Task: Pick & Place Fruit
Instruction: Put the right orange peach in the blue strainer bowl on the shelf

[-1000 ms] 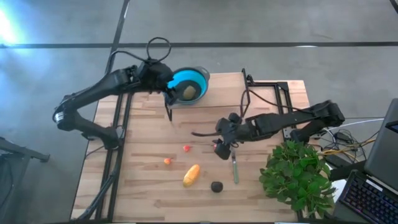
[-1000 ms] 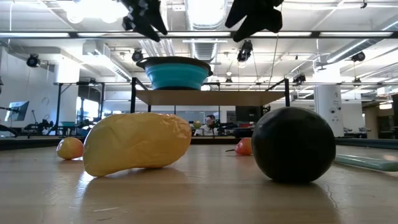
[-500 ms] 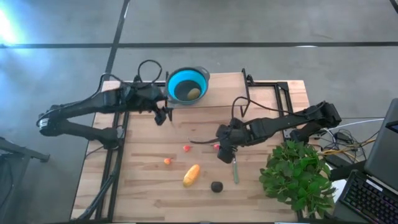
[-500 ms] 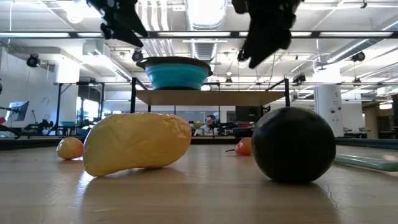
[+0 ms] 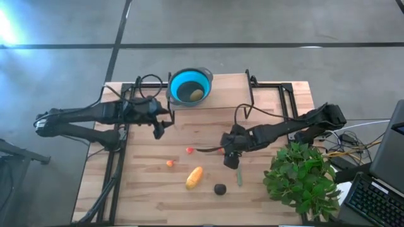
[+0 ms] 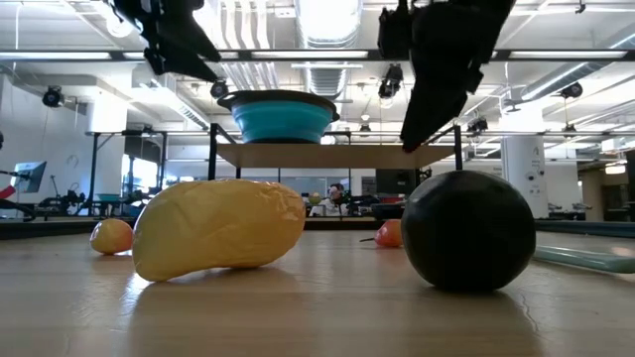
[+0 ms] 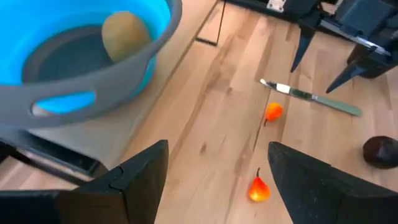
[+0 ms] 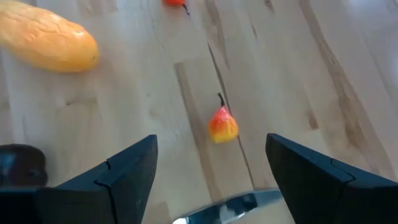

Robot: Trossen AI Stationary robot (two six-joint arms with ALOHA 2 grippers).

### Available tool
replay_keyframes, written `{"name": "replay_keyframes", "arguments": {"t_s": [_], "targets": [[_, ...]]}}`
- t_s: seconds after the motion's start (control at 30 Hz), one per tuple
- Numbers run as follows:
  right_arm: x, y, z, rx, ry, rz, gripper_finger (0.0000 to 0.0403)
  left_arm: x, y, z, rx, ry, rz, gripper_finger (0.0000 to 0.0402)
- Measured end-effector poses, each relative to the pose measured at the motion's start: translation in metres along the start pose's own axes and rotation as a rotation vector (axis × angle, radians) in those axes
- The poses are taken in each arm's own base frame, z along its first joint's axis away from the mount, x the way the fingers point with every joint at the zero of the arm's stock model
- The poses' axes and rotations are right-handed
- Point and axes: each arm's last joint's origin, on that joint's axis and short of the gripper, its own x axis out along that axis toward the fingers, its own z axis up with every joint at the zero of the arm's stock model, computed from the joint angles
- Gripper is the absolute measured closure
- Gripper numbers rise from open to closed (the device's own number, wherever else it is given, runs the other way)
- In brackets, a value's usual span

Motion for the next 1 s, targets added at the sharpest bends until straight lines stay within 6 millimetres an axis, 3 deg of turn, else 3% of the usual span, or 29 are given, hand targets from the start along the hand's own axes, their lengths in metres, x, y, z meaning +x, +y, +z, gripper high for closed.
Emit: {"name": "replay_keyframes", "arguments": {"t_s": [0.27, 0.7, 1.0], "targets": [[0.021, -0.004, -0.018, 0.003, -0.056, 0.006, 0.0093, 0.008, 0.002, -0.011, -0.031, 0.032, 0.009, 0.0122], [0.042, -0.022, -0.025, 0.031, -0.186, 0.021, 0.0137, 0.008, 0.0, -0.005, -0.048, -0.027, -0.007, 0.0122], [0.071, -0.02, -0.032, 0.004, -0.113, 0.006, 0.0159, 0.008, 0.0, -0.004, -0.051, -0.036, -0.009, 0.0122]]}}
